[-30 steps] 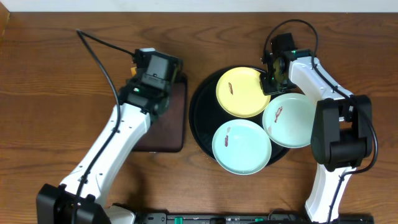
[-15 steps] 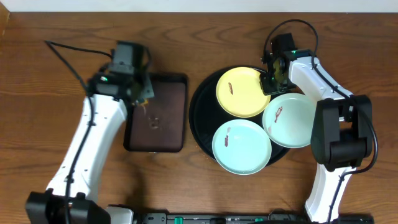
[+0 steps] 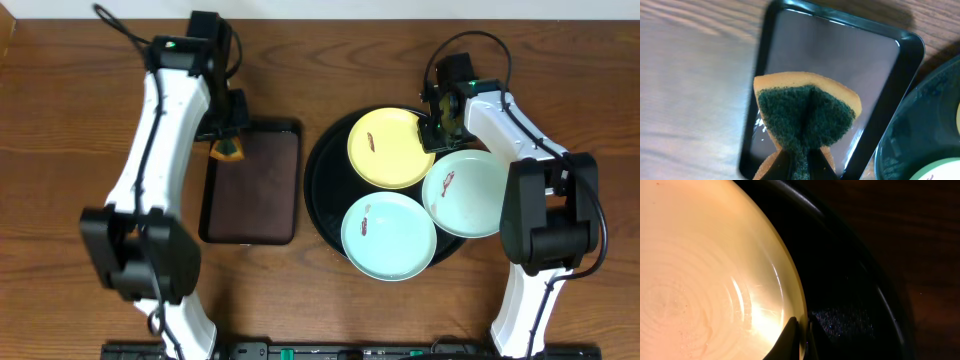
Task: Clean dirty plates on tray and stack at the side
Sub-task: 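Move sponge onto the yellow plate and scrub its stain with left gripper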
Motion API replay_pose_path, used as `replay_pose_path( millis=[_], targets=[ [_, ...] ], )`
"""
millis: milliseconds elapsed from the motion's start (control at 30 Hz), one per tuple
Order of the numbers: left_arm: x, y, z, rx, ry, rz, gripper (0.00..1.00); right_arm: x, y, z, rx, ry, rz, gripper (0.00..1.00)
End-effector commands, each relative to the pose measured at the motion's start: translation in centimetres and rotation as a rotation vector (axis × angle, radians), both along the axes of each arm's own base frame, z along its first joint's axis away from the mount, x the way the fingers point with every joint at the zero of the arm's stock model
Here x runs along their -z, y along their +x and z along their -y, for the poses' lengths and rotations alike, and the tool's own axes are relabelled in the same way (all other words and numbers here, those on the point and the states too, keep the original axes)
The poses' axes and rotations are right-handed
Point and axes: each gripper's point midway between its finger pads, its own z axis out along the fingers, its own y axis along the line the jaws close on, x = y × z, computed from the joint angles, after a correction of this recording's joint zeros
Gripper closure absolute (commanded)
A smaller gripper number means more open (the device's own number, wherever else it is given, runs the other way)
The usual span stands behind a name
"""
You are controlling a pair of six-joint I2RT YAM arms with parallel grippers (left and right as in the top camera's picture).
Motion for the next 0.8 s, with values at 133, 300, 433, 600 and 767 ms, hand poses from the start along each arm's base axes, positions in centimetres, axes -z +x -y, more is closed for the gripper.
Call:
replay_pose_path(
  millis=[133, 300, 433, 600, 767],
  targets=[
    [-1.6, 3.3, 5.9, 0.115, -0.166, 0.154, 0.93, 0.5, -0.4, -0.6, -0.010, 0.000, -0.012, 0.99],
    [-2.0, 4.8, 11.5, 0.165, -0.214, 0.260, 0.93, 0.5, -0.3, -0.6, -0.011, 0.000, -0.012, 0.99],
    [-1.1, 5.1, 15.2, 0.225, -0.238, 0.300, 0.93, 0.5, -0.4, -0.8, -0.015, 0.000, -0.012, 0.99],
    [0.5, 5.2, 19.1, 0.298, -0.257, 0.318, 0.93, 0.5, -0.4, -0.8, -0.015, 0.000, -0.012, 0.99],
    [3.9, 4.6, 21.9, 0.350, -0.251, 0.267, 0.93, 0.5, -0.4, -0.8, -0.016, -0.001, -0.011, 0.99]
  ],
)
